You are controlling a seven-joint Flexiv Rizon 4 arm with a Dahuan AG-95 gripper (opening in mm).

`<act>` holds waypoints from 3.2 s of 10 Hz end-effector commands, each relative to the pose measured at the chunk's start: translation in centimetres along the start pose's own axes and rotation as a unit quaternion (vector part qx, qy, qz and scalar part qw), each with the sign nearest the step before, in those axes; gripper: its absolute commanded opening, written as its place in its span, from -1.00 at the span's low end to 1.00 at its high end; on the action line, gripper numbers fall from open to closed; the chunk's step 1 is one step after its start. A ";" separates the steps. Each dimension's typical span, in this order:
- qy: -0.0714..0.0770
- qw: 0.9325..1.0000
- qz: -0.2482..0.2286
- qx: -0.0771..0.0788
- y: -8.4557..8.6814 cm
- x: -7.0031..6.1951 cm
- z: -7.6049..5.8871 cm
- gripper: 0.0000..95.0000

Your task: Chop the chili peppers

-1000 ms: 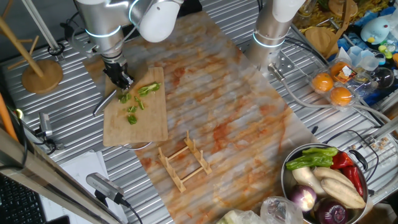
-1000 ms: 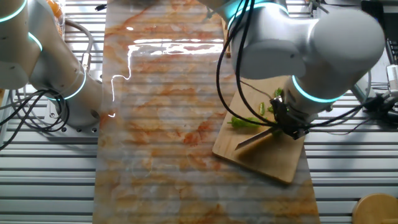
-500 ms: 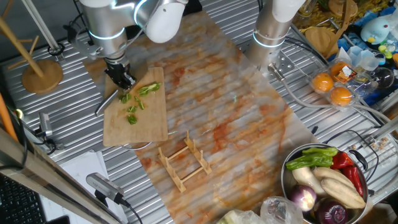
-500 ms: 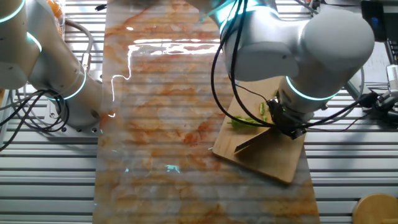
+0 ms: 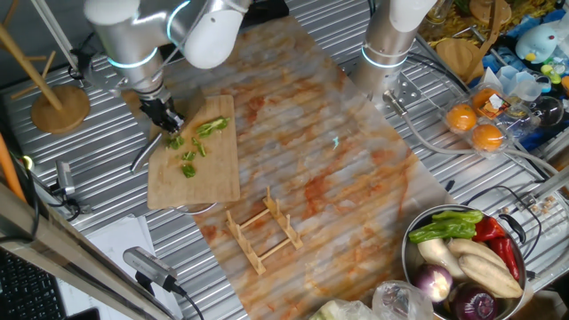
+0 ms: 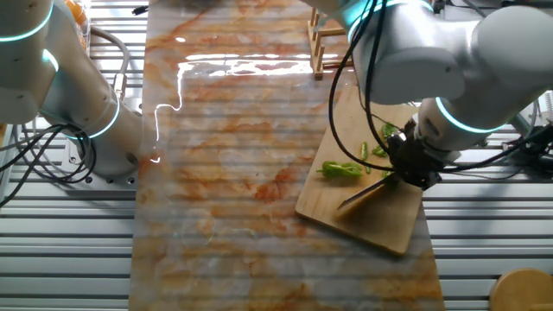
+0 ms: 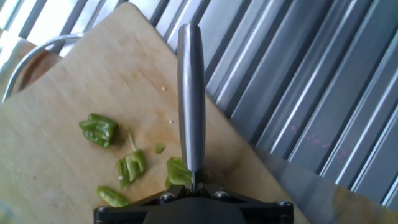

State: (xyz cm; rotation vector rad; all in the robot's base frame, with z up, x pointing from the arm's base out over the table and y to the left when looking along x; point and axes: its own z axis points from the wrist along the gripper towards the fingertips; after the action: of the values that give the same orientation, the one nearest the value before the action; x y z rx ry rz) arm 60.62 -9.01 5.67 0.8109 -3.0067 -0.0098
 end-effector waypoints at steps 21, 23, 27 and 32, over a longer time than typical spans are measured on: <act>-0.006 0.999 -0.047 0.016 0.4 0.4 -1.1 -1.00; -0.012 0.998 -0.059 0.016 0.5 1.0 -2.2 -1.00; 0.019 0.995 -0.103 -0.007 2.3 1.9 -4.8 -1.00; 0.051 0.975 -0.211 -0.052 4.3 4.0 -5.0 -1.00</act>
State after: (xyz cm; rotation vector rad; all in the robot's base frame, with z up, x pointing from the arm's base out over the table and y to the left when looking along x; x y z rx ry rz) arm 55.65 -7.34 10.67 1.3166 -2.7043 -0.1105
